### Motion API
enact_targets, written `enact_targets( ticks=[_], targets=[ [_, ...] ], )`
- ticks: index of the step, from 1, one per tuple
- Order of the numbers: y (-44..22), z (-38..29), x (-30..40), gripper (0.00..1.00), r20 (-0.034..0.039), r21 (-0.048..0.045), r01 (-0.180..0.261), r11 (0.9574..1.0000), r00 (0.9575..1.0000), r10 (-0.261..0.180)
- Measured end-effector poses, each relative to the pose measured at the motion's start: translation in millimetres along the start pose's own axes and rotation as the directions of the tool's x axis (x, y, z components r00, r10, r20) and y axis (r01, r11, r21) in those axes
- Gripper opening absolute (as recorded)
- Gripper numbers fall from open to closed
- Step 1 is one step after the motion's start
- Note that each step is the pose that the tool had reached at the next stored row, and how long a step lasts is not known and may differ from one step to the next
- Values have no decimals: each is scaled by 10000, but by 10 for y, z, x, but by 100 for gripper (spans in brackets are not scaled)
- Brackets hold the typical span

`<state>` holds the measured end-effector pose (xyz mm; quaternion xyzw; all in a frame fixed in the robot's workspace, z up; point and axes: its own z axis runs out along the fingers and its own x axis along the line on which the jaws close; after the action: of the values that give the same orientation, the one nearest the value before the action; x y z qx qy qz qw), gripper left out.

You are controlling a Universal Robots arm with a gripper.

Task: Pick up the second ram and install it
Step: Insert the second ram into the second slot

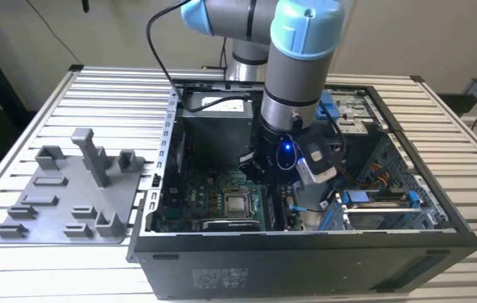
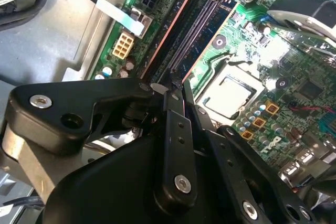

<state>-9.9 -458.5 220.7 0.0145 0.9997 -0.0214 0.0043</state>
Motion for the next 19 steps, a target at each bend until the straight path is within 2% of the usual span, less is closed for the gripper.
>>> enact_targets(
  ticks=[10, 19],
  targets=[
    [0, 2, 0, 14, 0, 1, 13, 10000, 10000, -13],
    [1, 2, -2, 14, 31, 0, 204, 9998, 9998, -204]
  ],
)
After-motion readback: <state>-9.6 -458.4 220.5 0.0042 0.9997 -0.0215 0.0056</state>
